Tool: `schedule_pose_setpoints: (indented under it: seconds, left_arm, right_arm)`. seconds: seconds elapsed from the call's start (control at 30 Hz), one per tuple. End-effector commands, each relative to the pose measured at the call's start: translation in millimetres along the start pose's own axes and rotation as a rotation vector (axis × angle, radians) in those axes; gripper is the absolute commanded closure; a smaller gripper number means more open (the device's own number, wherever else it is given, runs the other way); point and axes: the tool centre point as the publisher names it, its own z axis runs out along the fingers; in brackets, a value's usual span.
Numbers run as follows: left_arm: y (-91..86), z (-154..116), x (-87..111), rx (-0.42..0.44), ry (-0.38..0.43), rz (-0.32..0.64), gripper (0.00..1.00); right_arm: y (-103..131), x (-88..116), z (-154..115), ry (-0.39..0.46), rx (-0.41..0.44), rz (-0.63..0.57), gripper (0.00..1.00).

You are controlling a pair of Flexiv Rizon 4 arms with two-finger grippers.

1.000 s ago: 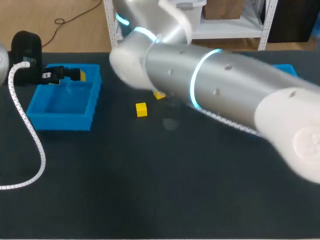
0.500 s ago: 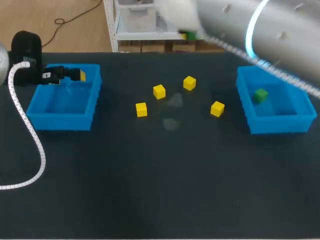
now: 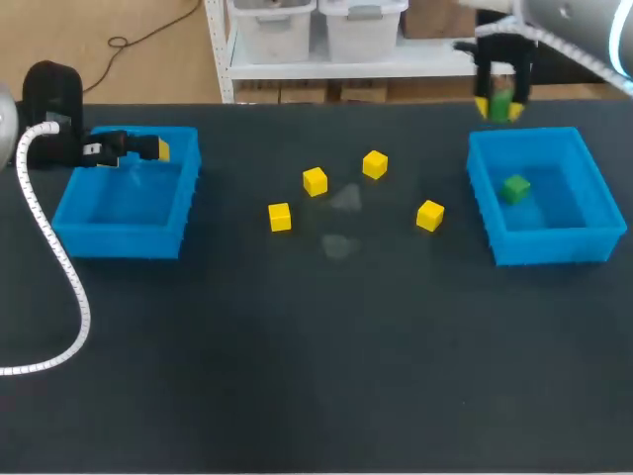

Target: Put the green cubes in the right bin and the yellow cubes in the left bin.

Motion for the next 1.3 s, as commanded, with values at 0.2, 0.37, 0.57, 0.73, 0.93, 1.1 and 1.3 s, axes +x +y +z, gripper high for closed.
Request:
schedule_pose_setpoints:
  seconds: [0.2,0.37,0.57,0.73,0.93,1.1,1.3]
  left_arm:
    - [2.3,0,1.3,0.011,-0.007,0.002,0.0]
    - [2.3,0,1.3,0.011,-0.007,0.002,0.0]
    - [2.3,0,1.3,0.011,-0.007,0.002,0.0]
    - [2.3,0,1.3,0.011,-0.007,0.002,0.0]
    - [2.3,0,1.3,0.011,-0.007,0.002,0.0]
    - [1.9,-2,-0.7,0.004,0.008,0.019,0.0]
    - [-26.3,1,-14.7,-0.086,0.158,0.348,0.0]
  right_arm:
    - [-100,1,36,-0.447,-0.313,0.065,1.0]
    - [-96,2,40,-0.436,-0.328,0.058,1.0]
    - [-88,4,36,-0.511,-0.294,-0.016,0.38]
    - [-86,4,34,-0.533,-0.288,-0.037,0.0]
    - [-86,4,34,-0.533,-0.288,-0.037,0.0]
    - [-86,4,34,-0.533,-0.288,-0.037,0.0]
    - [-86,4,34,-0.533,-0.288,-0.037,0.0]
